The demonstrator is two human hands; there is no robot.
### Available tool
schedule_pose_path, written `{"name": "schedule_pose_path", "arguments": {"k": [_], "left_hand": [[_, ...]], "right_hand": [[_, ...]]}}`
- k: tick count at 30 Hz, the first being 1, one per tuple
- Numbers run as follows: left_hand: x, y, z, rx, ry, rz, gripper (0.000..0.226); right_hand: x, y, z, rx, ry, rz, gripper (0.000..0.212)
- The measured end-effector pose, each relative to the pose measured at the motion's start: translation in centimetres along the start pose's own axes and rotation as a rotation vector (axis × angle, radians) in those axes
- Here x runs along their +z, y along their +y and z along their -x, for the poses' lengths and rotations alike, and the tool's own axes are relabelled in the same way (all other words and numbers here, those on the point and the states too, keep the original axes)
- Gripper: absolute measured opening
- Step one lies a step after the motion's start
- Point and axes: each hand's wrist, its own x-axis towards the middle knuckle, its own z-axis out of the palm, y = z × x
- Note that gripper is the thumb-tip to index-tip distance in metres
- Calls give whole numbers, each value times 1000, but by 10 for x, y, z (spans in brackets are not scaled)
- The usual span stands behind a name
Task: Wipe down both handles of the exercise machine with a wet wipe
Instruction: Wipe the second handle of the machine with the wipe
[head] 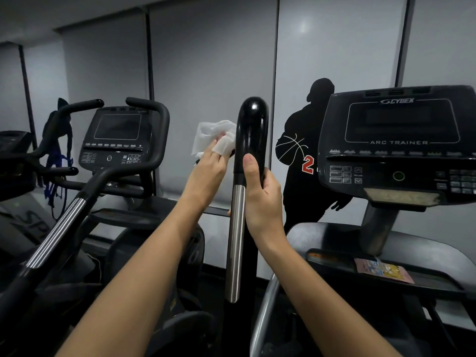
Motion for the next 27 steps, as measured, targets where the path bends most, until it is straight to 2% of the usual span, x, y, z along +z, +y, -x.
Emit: {"name": "schedule_pose_path", "arguments": {"k": [2, 4, 6, 8, 10, 12, 14, 15, 16, 19, 23, 25, 27], "left_hand": [[10, -18, 14, 26, 110, -84, 65], [11, -28, 35, -5, 65, -44, 70], [2, -21, 39, -55, 69, 40, 65], [-6, -18, 25, -198, 120, 111, 53], [-18, -14, -5, -286, 169, 216, 55], [-23, -9, -30, -198, 132, 310, 48], [-16, -6, -40, -76, 12, 224, 29], [-7, -10, -38, -67, -49, 150, 26], [-1, -13, -32, -97, -78, 107, 28], [5, -24, -3, -119, -27, 45, 52], [-6, -35, 43, -200, -46, 47, 63], [-3, -41, 62, -285, -46, 156, 62], [-4, -44, 55, -500, 28, 459, 46]], "right_hand": [[1, 0, 1, 7, 6, -13, 53], [1, -2, 2, -6, 27, -14, 53], [0, -2, 1, -17, 36, 0, 52], [0, -1, 1, -15, 35, 15, 55], [1, 0, 1, -10, 35, 10, 61], [1, 1, 0, -10, 42, 1, 61], [1, 0, 0, -19, 42, -2, 52], [1, 0, 0, -20, 37, 2, 49], [1, 0, 0, -22, 32, 3, 48], [1, 1, 1, -4, 29, -1, 51], [2, -2, 2, 19, 6, -21, 54], [2, -2, 2, 6, 16, -4, 55], [1, -3, 2, 17, 13, 0, 58]]}}
